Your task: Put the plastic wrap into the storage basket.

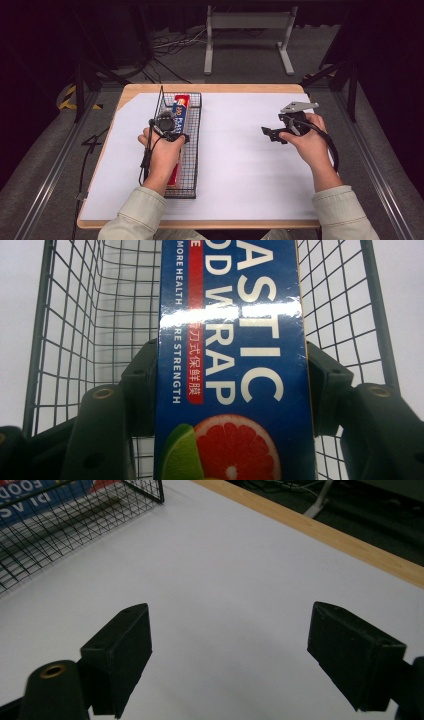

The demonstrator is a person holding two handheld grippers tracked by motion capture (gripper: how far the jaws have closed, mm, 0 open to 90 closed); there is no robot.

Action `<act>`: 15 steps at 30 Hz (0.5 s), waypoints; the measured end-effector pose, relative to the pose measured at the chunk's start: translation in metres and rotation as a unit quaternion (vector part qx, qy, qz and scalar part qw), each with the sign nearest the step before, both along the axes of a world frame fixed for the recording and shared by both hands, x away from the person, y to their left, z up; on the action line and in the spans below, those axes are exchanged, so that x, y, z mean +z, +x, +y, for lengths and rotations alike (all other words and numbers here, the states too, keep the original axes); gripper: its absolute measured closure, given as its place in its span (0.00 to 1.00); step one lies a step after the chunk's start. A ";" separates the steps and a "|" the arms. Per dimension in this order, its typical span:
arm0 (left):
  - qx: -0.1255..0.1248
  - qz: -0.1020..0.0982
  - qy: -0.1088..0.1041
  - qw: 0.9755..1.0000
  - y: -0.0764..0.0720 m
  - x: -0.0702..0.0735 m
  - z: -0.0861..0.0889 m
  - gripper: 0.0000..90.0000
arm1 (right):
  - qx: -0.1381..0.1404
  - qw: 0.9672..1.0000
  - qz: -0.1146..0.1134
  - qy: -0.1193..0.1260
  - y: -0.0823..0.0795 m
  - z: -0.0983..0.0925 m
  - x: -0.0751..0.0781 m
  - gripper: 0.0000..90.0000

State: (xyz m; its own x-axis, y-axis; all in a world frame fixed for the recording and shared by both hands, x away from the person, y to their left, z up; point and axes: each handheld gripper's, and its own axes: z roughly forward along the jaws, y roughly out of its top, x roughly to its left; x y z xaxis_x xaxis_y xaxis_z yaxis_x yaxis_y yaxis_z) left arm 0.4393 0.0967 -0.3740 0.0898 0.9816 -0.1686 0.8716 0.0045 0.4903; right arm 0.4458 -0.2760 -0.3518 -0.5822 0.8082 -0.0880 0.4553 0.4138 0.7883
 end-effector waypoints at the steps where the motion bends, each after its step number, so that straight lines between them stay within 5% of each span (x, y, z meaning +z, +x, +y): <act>1: 0.001 -0.001 0.002 1.000 0.000 0.000 0.000 0.43 | 0.002 1.000 -0.006 0.003 -0.001 0.000 -0.001 0.20; 15: 0.005 -0.003 0.017 1.000 0.000 -0.004 -0.003 0.43 | 0.006 0.998 -0.046 0.041 -0.008 0.003 -0.014 0.20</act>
State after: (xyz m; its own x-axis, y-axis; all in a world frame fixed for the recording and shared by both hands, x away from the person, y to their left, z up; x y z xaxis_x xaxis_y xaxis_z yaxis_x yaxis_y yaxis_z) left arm 0.4391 0.0936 -0.3781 0.0807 0.9875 -0.1352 0.8681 -0.0030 0.4963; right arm 0.4380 -0.2729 -0.3658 -0.5838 0.8083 -0.0765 0.3743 0.3516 0.8581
